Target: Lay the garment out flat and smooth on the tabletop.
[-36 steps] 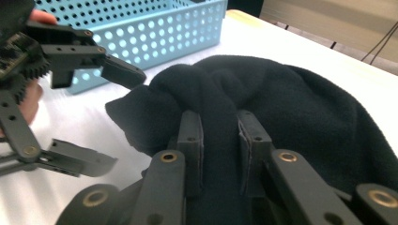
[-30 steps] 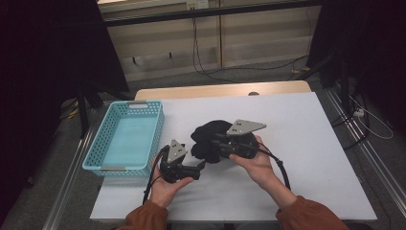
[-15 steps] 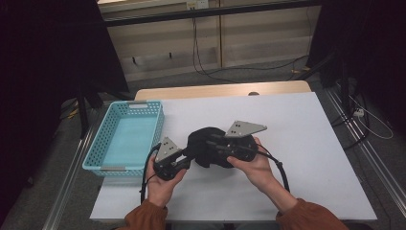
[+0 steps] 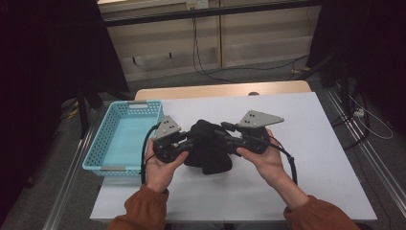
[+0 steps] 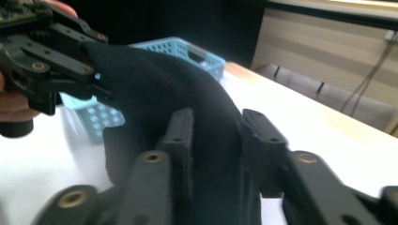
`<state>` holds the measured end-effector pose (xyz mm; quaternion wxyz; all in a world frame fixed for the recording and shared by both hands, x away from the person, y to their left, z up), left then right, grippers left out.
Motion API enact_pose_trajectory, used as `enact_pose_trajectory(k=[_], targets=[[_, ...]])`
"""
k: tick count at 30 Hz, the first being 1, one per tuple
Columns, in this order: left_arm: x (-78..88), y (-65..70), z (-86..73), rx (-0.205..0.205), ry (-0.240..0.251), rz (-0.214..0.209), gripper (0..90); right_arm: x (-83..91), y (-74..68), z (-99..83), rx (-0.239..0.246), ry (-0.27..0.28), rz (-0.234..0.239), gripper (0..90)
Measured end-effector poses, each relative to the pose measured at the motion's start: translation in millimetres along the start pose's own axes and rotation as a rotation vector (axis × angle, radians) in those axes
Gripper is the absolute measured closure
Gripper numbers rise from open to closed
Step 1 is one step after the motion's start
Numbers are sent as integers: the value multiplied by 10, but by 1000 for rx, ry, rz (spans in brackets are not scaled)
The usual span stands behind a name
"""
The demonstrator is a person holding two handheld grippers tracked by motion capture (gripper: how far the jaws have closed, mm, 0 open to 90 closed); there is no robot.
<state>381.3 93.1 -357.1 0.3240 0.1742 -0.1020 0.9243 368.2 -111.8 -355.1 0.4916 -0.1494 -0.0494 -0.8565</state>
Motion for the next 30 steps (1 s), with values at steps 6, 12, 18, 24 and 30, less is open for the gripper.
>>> enact_pose_trajectory(k=[6,12,18,24,30], targets=[[-300,47,-175,33,-41,-18,748,14,143,-283,-18,-71,-26,865],[-488,69,-210,33,-69,-7,737,104,127,-380,-14,-48,-9,691],[-672,61,-117,30,-91,-4,704,7,171,-442,9,-122,-42,532],[-685,89,-108,30,-90,-29,659,-133,316,-440,14,-129,-107,558],[-561,15,-111,31,-82,10,442,-114,422,-437,-22,-107,-155,873]])
Point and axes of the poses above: each handheld gripper's, and its own axes: x roughly backward along the jaws, z roughly out of its top, y roughly to its right, the point moved 3 cm from there along -x, roughly forward along the jaws, and after that the axes turned 14 degrees about z, right-handed, at the moved point
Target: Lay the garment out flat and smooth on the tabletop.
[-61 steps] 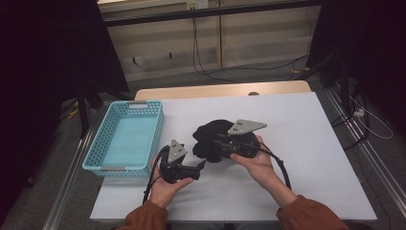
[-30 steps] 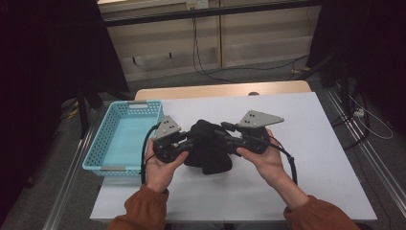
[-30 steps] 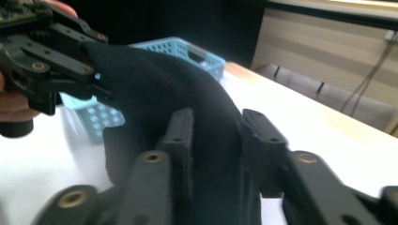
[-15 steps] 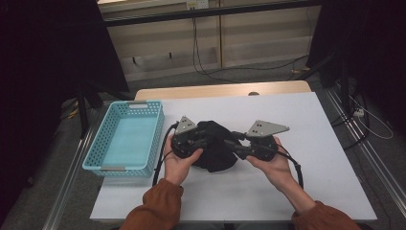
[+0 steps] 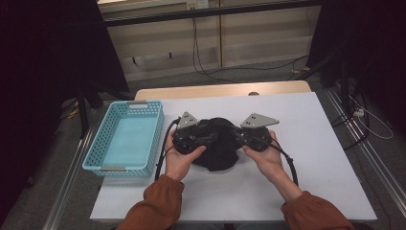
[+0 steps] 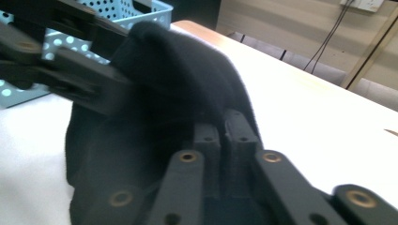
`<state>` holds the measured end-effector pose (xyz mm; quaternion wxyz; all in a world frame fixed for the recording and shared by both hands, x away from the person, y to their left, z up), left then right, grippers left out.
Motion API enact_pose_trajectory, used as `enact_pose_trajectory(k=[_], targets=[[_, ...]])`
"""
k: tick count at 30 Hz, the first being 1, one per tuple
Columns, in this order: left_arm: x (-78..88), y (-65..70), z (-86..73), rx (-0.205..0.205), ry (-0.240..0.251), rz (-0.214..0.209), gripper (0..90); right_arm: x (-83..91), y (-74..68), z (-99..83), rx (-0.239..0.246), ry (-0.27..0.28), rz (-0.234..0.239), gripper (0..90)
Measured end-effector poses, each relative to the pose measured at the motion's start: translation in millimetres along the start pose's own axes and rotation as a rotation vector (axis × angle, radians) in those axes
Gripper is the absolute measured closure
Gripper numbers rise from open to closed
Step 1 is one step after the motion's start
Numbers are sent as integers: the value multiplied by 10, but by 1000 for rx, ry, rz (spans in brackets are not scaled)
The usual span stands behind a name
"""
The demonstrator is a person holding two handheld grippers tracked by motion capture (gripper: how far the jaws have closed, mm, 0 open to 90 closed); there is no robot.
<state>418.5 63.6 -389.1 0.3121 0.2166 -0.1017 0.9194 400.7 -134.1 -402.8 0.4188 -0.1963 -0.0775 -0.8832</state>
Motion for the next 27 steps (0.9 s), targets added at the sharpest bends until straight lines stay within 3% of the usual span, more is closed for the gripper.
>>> enact_pose_trajectory(k=[2,9,11,14,18,23,27], targets=[[60,-21,-21,-4,4,1,391,41,25,4,1,6,-16,877],[156,-56,-197,-54,-13,44,424,206,183,-45,-31,23,-63,881],[122,-65,-286,-46,-34,29,420,236,211,-53,-41,30,-73,883],[-3,-77,-434,-87,-86,62,402,377,319,-85,-69,54,-108,884],[-97,-126,-495,-75,-118,72,384,515,403,-160,-86,57,-138,886],[-133,-133,-529,-53,-126,57,384,653,493,-350,-123,41,-162,886],[-166,-89,-545,-83,-136,66,373,713,531,-505,-138,16,-170,886]])
Point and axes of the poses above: each handheld gripper's, and its own axes: x roughly backward along the jaws, z roughly out of its top, y roughly to its right, the point moved 3 cm from there along -x, roughly forward along the jaws, and after that the axes turned 14 degrees about z, right-handed, at the moved point
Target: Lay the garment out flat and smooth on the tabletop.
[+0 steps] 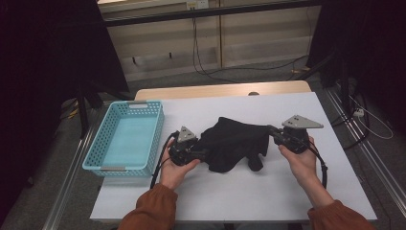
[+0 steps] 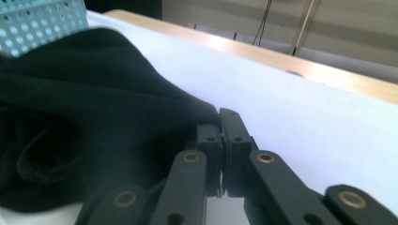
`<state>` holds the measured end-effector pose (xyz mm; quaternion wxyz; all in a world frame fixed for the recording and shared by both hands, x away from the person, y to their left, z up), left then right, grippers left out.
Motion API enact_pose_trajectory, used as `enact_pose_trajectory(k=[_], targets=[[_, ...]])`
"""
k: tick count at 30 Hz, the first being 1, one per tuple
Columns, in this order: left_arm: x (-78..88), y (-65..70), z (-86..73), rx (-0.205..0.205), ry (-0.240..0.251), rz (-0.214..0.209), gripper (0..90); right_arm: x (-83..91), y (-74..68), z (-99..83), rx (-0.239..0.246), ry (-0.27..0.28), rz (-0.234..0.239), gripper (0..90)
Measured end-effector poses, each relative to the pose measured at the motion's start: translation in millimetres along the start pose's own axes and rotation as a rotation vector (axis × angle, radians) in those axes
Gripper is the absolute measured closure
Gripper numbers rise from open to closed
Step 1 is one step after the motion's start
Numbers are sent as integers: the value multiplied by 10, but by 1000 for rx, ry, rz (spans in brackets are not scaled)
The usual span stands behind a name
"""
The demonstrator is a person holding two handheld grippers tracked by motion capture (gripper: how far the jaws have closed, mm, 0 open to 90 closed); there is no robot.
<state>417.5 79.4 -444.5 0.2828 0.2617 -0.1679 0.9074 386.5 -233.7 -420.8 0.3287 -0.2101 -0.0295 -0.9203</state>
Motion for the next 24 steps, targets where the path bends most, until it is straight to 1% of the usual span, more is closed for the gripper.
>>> enact_pose_trajectory(k=[4,6,8,9,10,11,12,13,14,15,16,17,18,19,20,22,23,24], targets=[[-36,4,-19,-3,-9,3,353,34,30,-107,5,-27,4,885],[-47,3,-25,-3,-4,8,339,18,25,-170,0,-34,30,883],[-47,7,-37,2,-8,6,326,3,24,-201,0,-44,38,879],[-27,20,-37,-3,-3,6,321,-29,13,-235,6,-55,58,843],[-27,20,-37,-3,-3,6,316,-29,13,-235,6,-55,58,843],[25,40,-35,-11,3,3,306,-36,1,-239,7,-52,63,793],[56,51,-37,-14,8,5,287,-31,-13,-233,-1,-41,71,748],[91,62,-43,-13,10,10,260,-21,-25,-228,-4,-29,87,691],[91,62,-43,-13,10,10,244,-21,-25,-228,-4,-29,87,691],[167,67,-64,-17,22,11,244,19,-44,-227,-1,-30,75,589],[167,67,-64,-17,22,11,244,19,-44,-227,-1,-30,75,589],[241,59,-83,-12,35,13,242,74,-49,-236,-2,-37,75,559],[241,59,-83,-12,35,13,243,74,-49,-236,-2,-37,75,559],[299,68,-90,11,51,5,243,138,-62,-251,-13,-26,77,540],[327,87,-96,17,56,-10,245,173,-77,-257,-29,-22,87,531],[373,142,-117,1,68,-31,280,239,-114,-260,-50,-9,99,544],[373,142,-117,1,68,-31,298,265,-138,-264,-48,-11,105,544],[386,208,-145,-21,61,-64,313,278,-172,-270,-45,-18,120,544]])
Point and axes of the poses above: each handheld gripper's, and its own axes: x roughly backward along the jaws, z roughly out of its top, y roughly to its right, the point moved 3 cm from there along -x, roughly forward along the jaws, and after that the axes turned 14 degrees about z, right-handed, at the moved point
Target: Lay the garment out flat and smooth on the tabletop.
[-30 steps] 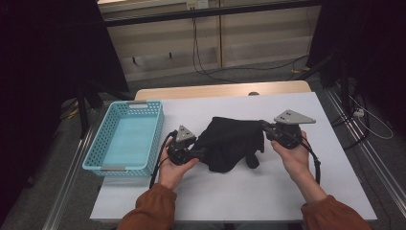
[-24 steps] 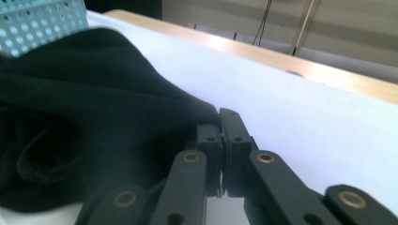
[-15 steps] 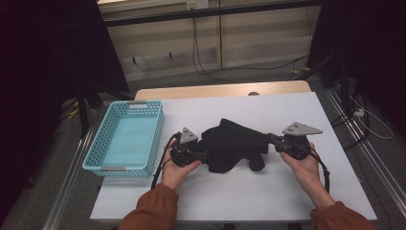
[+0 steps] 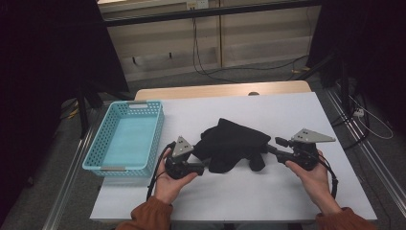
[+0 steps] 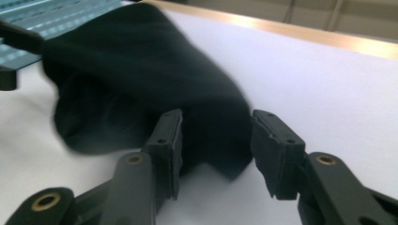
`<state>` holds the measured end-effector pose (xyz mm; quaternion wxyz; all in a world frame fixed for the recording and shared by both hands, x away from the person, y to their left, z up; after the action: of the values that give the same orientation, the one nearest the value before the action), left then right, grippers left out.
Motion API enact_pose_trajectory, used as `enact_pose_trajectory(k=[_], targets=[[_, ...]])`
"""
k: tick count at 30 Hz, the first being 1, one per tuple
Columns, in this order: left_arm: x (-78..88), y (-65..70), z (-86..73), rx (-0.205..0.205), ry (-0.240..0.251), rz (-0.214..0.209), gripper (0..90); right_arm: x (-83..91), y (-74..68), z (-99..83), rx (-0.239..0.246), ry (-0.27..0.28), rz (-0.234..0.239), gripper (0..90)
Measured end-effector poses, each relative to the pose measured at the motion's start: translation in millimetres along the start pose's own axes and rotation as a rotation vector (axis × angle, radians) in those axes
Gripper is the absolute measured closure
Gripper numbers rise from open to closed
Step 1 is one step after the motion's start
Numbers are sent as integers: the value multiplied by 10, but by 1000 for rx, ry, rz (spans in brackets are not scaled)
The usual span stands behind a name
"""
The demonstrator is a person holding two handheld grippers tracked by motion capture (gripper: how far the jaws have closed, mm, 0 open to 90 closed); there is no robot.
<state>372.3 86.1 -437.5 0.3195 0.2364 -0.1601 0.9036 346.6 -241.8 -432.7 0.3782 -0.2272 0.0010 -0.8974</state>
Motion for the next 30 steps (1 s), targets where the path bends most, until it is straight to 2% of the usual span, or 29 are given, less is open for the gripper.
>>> enact_pose_trajectory(k=[1,2,3,4,5,6,7,8,9,10,11,14,15,17,18,19,20,22,24,25,27,28,29,30], targets=[[0,0,0,0,0,0,333,0,0,0,0,0,0,544],[-13,36,-12,-6,-2,-16,350,-16,-77,-21,18,-24,35,545],[-54,100,-32,-22,-16,-41,369,-32,-114,-28,32,-43,50,550],[-54,100,-32,-22,-16,-41,393,-32,-114,-28,32,-43,50,550],[-93,161,-53,-45,-29,-66,420,-80,-189,-37,54,-62,81,551],[-108,179,-60,-52,-22,-84,461,-110,-225,-43,68,-73,94,542],[-127,198,-67,-42,-20,-111,506,-142,-259,-52,81,-87,110,519],[-127,198,-67,-42,-20,-111,526,-142,-259,-52,81,-87,110,519],[-168,240,-76,-68,-25,-100,530,-205,-313,-83,94,-114,152,487],[-182,257,-80,-95,-20,-75,548,-235,-335,-100,101,-125,163,480],[-198,280,-88,-103,-24,-78,552,-266,-351,-114,111,-138,167,468],[-238,313,-110,-118,-43,-89,514,-331,-373,-124,130,-156,164,442],[-281,355,-134,-144,-58,-79,490,-390,-388,-111,144,-160,161,426],[-304,371,-130,-155,-60,-77,477,-449,-395,-92,152,-158,146,381],[-307,382,-115,-148,-54,-77,476,-478,-393,-80,145,-154,143,380],[-310,372,-103,-166,-51,-76,476,-505,-389,-69,141,-149,143,388],[-317,368,-98,-161,-50,-77,476,-528,-385,-57,145,-145,137,394],[-346,361,-112,-177,-61,-78,477,-561,-372,-29,146,-134,126,404],[-363,374,-123,-174,-66,-80,476,-577,-352,-1,137,-119,117,417],[-375,377,-131,-196,-83,-86,476,-577,-352,-1,137,-119,117,417],[-447,427,-160,-204,-101,-79,448,-601,-328,17,128,-113,113,431],[-447,427,-160,-204,-101,-79,449,-601,-328,17,128,-113,113,431],[-479,422,-166,-191,-113,-97,467,-623,-323,9,126,-121,111,440],[-483,429,-160,-164,-104,-89,537,-634,-316,3,122,-127,103,461]])
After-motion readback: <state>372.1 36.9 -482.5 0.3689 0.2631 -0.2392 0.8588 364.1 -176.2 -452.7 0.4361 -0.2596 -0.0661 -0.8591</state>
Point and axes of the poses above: each handheld gripper's, and its own axes: x roughly backward along the jaws, z roughly out of its top, y roughly to its right, the point moved 3 cm from there along -x, roughly forward along the jaws, and after that the axes turned 14 degrees about z, right-handed, at the moved point
